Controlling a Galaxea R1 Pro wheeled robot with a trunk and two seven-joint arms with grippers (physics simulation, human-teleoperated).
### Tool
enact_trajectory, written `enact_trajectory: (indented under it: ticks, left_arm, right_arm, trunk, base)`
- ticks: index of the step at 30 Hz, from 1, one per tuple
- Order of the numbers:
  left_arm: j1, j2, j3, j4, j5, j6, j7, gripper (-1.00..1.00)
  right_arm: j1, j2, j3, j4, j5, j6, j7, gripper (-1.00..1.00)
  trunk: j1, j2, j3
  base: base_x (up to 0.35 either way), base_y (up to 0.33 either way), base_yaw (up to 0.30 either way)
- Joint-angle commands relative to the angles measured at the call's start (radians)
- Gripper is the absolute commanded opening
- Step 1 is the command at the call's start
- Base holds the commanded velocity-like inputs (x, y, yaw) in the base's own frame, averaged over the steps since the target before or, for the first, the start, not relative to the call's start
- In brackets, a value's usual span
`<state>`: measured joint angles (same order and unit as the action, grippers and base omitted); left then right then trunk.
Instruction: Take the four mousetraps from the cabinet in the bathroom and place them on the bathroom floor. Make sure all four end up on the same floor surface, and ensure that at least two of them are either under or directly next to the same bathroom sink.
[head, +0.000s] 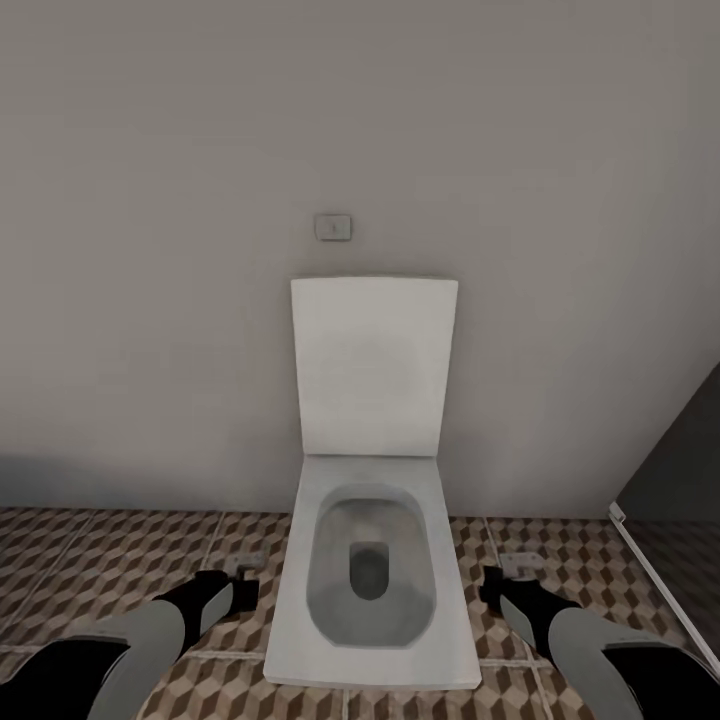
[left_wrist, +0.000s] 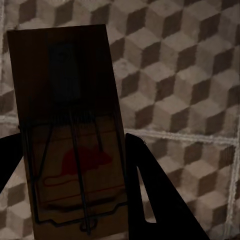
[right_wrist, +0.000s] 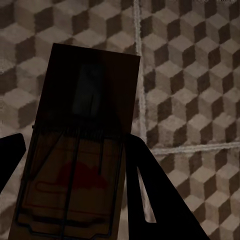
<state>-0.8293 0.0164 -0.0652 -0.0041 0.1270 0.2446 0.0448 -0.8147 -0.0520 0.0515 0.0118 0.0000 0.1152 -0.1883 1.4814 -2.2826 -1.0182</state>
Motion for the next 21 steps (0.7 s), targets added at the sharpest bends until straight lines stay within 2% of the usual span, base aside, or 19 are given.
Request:
enact_trajectory:
  ticks: [1,6,14,21]
  left_arm:
    - [0.0,0.0,-0.007,0.0,-0.007,0.004,-0.002,-1.0]
    - [0.001,0.001,-0.006,-0.001,-0.039,-0.001,-0.031,-1.0]
    - [0.001,0.001,-0.007,-0.002,-0.044,-0.033,-0.037,-1.0]
    - [0.001,0.0,-0.006,-0.001,-0.043,-0.04,-0.037,-1.0]
  right_arm:
    - [-0.002,0.001,0.005,0.001,0.004,0.003,-0.002,-1.0]
    - [-0.004,0.003,0.005,0.002,0.032,-0.014,0.002,-1.0]
    - [-0.004,0.003,0.005,0.001,0.038,-0.02,0.003,-1.0]
    - [-0.004,-0.002,0.005,0.0,0.025,-0.019,0.021,-1.0]
  trunk:
    - [0.0,0.0,-0.001]
    - [0.0,0.0,-0.001]
    - [0.0,0.0,-0.001]
    - [0.0,0.0,-0.001]
  base:
    - [0.0,0.0,0.0]
    - [0.0,0.0,0.0]
    - [0.0,0.0,0.0]
    - [0.0,0.0,0.0]
